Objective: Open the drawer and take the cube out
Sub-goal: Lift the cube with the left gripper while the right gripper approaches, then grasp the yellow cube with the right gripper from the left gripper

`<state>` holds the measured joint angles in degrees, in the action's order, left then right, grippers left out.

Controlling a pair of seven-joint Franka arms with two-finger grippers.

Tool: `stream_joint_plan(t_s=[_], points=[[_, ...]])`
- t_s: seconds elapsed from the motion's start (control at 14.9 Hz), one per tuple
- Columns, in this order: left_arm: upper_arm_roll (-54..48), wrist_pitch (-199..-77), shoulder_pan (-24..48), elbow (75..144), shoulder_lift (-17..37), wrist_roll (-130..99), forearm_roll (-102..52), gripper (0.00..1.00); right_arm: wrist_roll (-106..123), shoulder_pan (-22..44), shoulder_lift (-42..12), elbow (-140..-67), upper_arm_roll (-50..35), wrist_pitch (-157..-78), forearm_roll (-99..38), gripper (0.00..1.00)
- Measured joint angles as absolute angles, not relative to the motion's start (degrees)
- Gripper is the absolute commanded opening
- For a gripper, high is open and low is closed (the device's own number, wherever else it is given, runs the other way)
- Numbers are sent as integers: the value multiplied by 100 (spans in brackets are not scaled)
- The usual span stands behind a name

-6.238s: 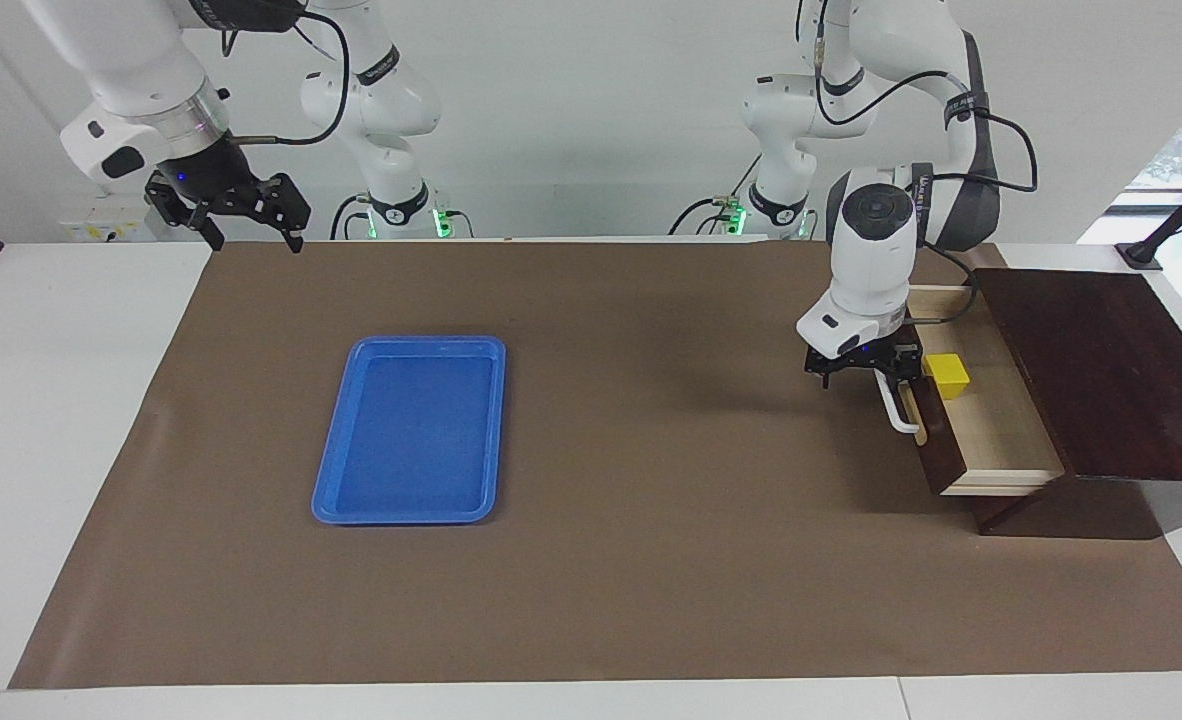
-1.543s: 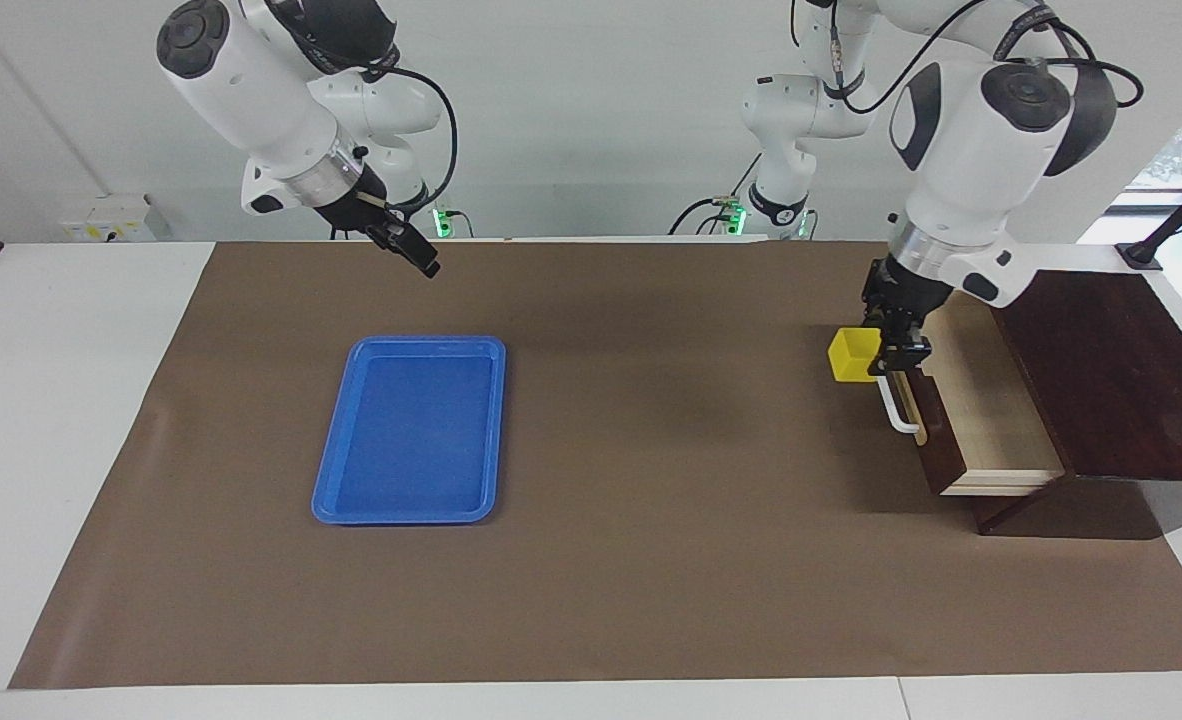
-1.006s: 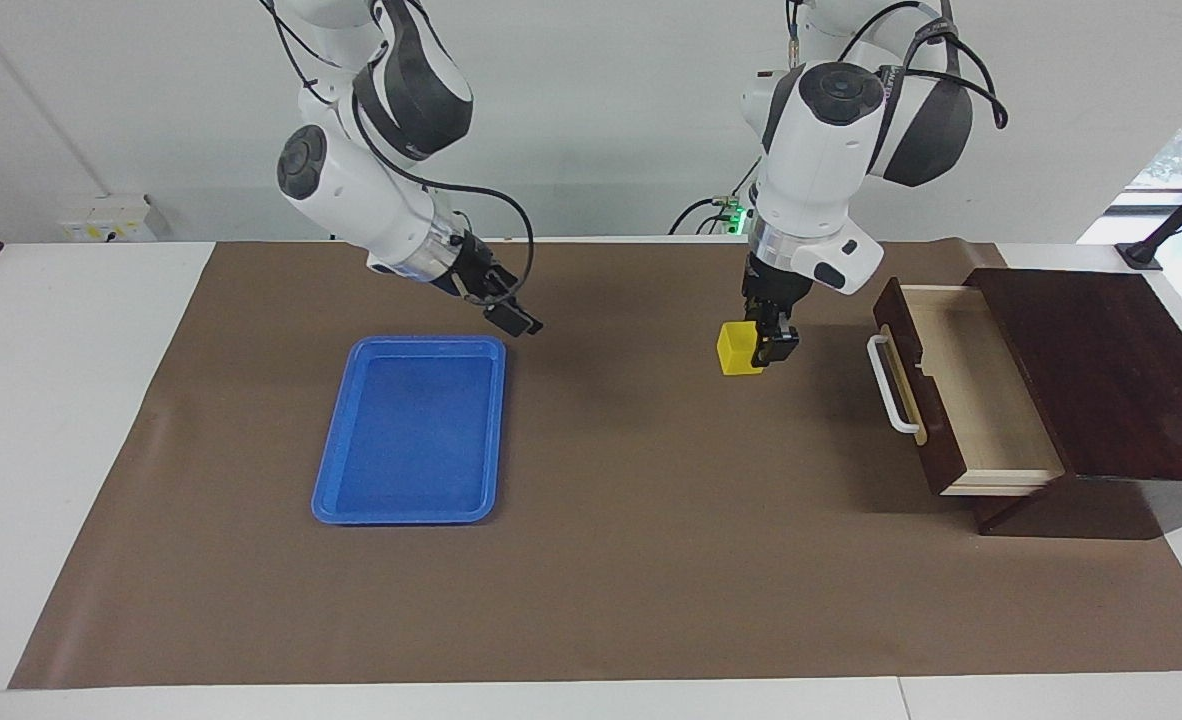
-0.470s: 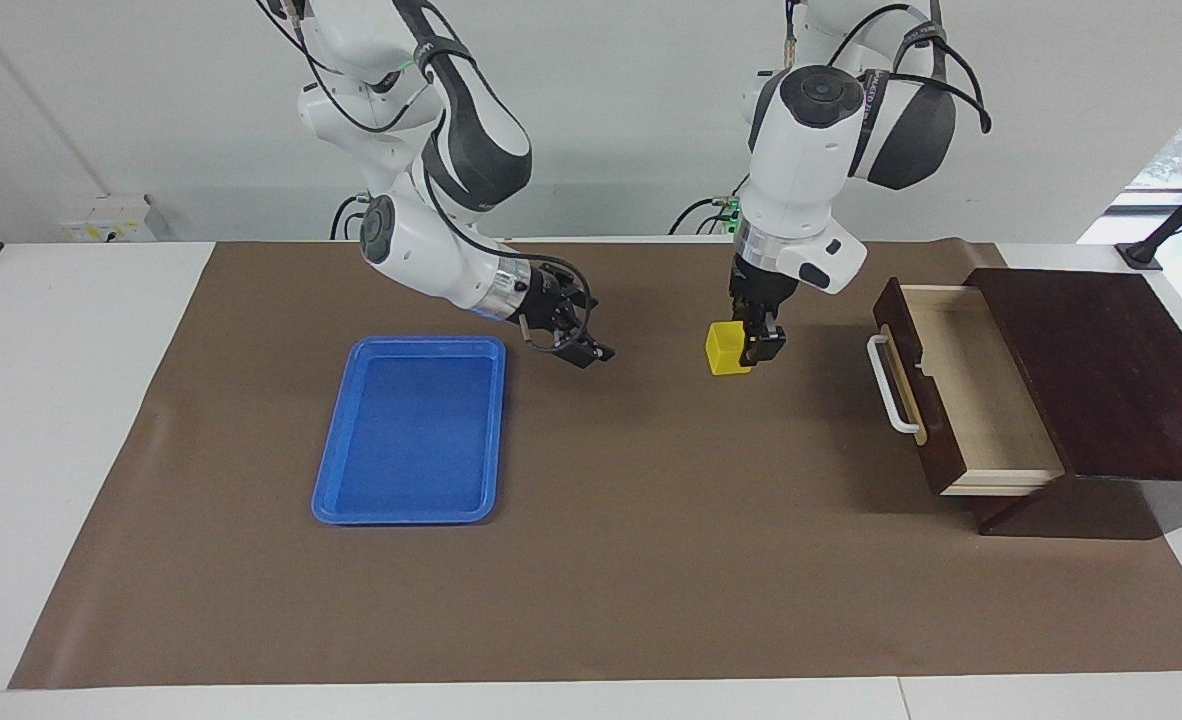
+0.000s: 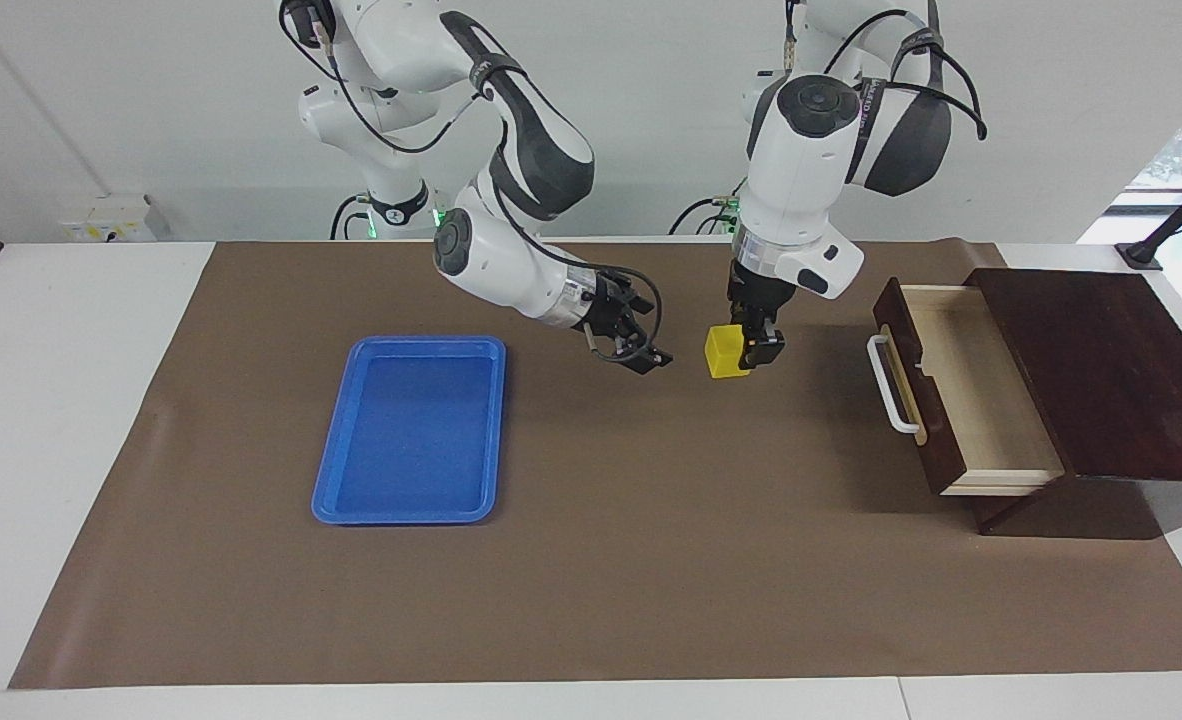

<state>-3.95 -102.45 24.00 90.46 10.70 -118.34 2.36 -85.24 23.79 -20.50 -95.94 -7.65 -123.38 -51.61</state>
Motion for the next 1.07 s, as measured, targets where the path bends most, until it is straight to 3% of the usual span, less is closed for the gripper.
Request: stream_joint_plan(t_s=[0.47, 1.07], points=[[-378, -10244, 2400, 9163, 1072, -11984, 236, 0, -8783, 2601, -2543, -8993, -764, -12694, -5290, 100], [-333, -10205, 2399, 9178, 1071, -11987, 289, 0, -8796, 2809, -2628, -8873, -740, -12972, -5289, 100]])
